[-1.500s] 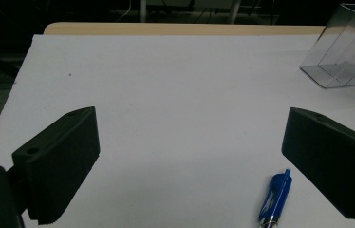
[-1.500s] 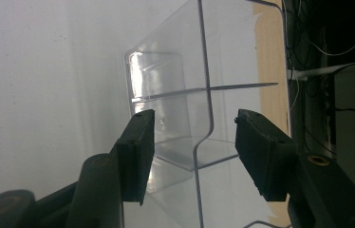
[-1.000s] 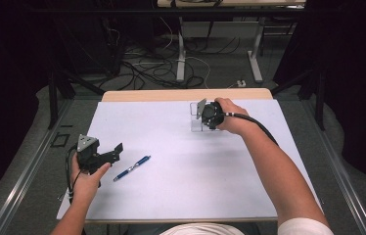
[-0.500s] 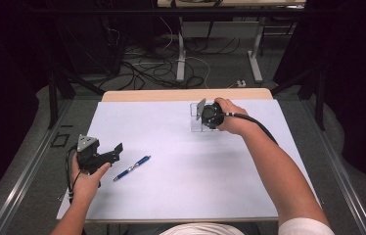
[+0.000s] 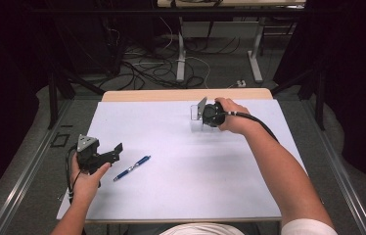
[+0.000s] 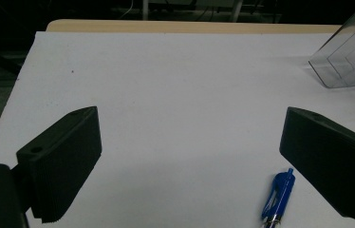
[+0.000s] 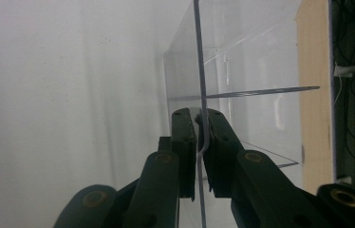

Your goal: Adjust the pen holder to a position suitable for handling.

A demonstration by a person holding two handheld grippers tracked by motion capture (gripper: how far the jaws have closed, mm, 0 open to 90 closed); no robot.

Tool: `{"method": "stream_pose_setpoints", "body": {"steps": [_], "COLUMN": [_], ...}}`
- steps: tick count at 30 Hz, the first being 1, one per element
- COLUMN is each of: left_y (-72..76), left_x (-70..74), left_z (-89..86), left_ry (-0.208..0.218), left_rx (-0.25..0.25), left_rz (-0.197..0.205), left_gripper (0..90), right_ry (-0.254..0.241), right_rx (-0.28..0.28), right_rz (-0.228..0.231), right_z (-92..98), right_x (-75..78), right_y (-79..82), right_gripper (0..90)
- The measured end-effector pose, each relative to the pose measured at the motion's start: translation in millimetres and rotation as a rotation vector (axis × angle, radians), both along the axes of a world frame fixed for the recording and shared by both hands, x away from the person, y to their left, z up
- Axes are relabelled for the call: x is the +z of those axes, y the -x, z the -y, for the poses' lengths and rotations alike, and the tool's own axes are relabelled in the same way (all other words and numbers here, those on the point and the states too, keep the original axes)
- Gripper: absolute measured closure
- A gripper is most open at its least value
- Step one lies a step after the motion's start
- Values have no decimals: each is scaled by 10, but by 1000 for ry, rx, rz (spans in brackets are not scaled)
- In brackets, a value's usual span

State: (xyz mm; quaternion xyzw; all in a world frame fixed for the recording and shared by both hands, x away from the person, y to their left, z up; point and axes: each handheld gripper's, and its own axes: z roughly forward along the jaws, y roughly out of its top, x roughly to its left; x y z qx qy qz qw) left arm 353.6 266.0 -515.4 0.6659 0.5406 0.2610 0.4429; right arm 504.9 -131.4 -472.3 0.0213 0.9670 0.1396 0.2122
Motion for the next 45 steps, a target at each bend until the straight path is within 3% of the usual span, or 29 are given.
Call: {"method": "stream_pose_setpoints", "body": {"steps": [5, 8, 14, 20, 21, 27, 32, 40, 45], "left_y": [0, 0, -2, 4, 4, 4, 6, 8, 7], "left_x": [-1, -2, -5, -1, -2, -1, 1, 4, 4], "left_z": [1, 1, -3, 3, 5, 8, 7, 4, -2], "left_ry": [-1, 0, 1, 0, 0, -3, -3, -3, -3], "left_rx": [1, 1, 2, 3, 3, 3, 3, 4, 6], "left_rz": [0, -2, -2, -4, -4, -5, -4, -3, -2], "left_gripper": [64, 64, 65, 65, 65, 65, 66, 65, 65], "right_ry": [8, 25, 13, 12, 36, 35, 35, 51, 57], "right_rx": [7, 10, 31, 67, 73, 103, 79, 91, 95], "right_rz": [-29, -26, -27, -8, -18, -21, -39, -71, -116], "right_z": [-9, -25, -29, -84, -100, -193, -298, -492, -581], "right_x": [-3, -1, 42, 97, 121, 153, 173, 155, 164], "right_y": [33, 60, 107, 256, 287, 449, 578, 720, 779], "right_gripper": [869, 886, 886, 885, 885, 884, 884, 885, 884]}}
